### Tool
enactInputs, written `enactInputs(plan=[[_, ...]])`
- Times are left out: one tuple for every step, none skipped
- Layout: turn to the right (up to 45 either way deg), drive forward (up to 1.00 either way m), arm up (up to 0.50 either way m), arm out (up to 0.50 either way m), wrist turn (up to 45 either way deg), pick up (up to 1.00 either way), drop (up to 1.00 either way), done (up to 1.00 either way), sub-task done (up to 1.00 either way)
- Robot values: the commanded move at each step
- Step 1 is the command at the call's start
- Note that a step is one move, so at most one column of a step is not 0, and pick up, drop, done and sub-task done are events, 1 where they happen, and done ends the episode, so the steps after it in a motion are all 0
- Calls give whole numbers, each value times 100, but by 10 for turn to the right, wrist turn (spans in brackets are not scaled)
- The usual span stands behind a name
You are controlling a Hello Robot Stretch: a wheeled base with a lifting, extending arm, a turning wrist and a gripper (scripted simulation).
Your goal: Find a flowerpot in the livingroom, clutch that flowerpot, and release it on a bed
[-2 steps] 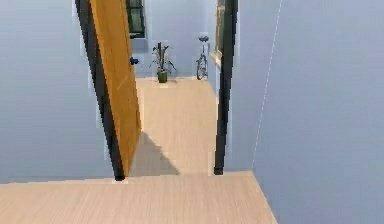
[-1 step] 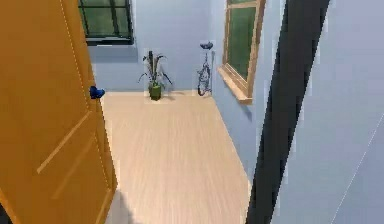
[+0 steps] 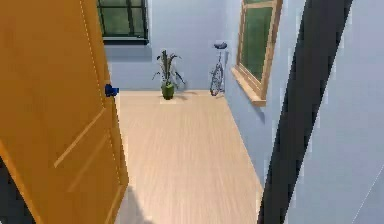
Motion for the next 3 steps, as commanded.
enactInputs(plan=[[0, 100, 0, 0, 0, 0, 0, 0, 0], [0, 45, 0, 0, 0, 0, 0, 0, 0], [-240, 0, 0, 0, 0, 0, 0, 0, 0]])
